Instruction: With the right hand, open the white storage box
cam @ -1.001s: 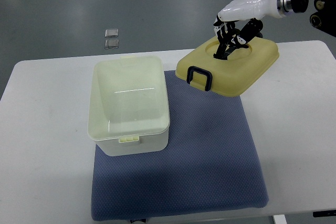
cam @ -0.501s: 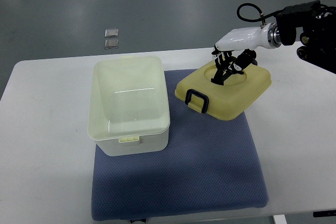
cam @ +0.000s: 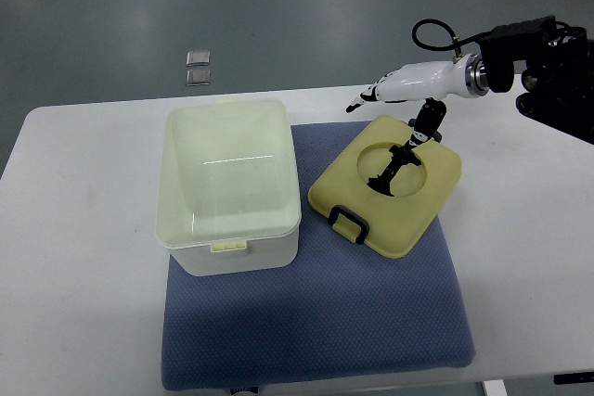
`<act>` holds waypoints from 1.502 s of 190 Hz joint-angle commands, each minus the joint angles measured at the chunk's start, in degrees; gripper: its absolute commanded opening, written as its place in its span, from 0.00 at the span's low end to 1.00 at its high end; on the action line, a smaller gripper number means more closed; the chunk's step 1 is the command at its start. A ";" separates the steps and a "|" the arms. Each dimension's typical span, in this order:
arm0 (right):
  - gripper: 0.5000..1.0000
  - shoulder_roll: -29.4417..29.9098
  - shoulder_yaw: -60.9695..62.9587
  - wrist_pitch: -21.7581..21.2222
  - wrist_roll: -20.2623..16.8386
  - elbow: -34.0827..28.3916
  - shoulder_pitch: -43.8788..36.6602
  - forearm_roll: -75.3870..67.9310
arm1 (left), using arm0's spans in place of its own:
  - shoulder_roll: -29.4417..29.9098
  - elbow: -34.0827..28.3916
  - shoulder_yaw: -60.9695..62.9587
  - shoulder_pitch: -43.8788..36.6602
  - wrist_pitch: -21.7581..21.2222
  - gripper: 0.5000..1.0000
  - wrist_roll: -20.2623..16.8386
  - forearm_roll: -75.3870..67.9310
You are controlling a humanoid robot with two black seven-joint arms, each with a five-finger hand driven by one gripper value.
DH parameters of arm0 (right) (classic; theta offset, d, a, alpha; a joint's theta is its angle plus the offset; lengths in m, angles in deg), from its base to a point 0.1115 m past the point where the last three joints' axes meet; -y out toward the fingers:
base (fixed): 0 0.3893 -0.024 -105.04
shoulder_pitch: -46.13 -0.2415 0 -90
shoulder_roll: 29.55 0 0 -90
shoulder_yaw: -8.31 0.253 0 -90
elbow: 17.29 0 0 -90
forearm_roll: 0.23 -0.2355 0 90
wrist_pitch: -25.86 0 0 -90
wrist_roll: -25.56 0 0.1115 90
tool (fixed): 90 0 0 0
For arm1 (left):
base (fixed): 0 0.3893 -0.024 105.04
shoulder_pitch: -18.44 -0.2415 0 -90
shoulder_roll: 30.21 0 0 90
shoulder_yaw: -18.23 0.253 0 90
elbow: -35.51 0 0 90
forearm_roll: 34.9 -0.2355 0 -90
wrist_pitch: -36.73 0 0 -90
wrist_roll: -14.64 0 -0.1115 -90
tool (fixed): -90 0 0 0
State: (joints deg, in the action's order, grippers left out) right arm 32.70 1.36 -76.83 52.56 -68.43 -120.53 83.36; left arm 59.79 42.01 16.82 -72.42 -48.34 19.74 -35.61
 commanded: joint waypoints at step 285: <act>0.85 5.25 10.72 -11.13 -26.30 10.01 10.21 -114.35 | 0.00 0.00 0.00 -0.01 -0.01 1.00 0.00 0.00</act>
State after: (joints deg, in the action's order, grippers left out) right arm 37.84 12.11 -88.09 26.26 -58.44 -111.01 -31.01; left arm 59.79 42.01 16.82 -72.43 -48.35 19.74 -35.61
